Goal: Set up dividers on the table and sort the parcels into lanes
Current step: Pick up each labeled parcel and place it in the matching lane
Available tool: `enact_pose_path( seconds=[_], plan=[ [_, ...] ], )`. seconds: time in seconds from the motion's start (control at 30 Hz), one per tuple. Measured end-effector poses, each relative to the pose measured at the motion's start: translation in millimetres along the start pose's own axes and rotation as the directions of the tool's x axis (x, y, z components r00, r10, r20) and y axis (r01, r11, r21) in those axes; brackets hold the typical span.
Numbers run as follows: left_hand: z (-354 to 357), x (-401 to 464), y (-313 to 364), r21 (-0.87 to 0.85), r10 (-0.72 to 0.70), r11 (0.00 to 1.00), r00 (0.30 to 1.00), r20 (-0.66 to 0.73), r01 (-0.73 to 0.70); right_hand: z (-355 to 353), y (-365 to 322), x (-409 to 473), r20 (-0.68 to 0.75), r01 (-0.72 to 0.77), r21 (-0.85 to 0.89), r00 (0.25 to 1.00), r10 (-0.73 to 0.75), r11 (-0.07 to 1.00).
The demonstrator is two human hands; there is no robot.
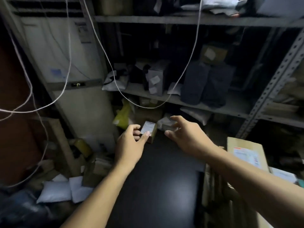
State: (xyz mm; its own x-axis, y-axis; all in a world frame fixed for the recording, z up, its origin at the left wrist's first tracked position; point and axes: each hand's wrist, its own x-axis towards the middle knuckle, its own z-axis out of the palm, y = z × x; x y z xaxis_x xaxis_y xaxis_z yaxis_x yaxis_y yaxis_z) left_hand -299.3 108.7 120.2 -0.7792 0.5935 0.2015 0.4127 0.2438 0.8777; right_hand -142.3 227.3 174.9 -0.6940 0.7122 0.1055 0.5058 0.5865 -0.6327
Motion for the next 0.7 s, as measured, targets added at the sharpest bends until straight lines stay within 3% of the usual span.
enact_pose_path(
  seconds=[0.3,0.43,0.7],
  plan=[
    [43.1,146.4,-115.4,0.052,-0.085,0.996,0.985,0.149,0.078,113.8,54.2,137.1,0.066,-0.244,-0.044,0.967,0.246,0.969],
    [91.0,193.3,-174.1,0.008,-0.196,0.980,0.949,0.247,0.200,177.3,101.2,180.2,0.121,-0.384,0.003,0.917,0.381,0.923],
    [169.5,240.8,-267.4,0.091,-0.292,0.956,0.920,0.263,0.278,276.3,168.5,243.3,0.168,-0.558,0.086,0.825,0.540,0.826]
  ],
)
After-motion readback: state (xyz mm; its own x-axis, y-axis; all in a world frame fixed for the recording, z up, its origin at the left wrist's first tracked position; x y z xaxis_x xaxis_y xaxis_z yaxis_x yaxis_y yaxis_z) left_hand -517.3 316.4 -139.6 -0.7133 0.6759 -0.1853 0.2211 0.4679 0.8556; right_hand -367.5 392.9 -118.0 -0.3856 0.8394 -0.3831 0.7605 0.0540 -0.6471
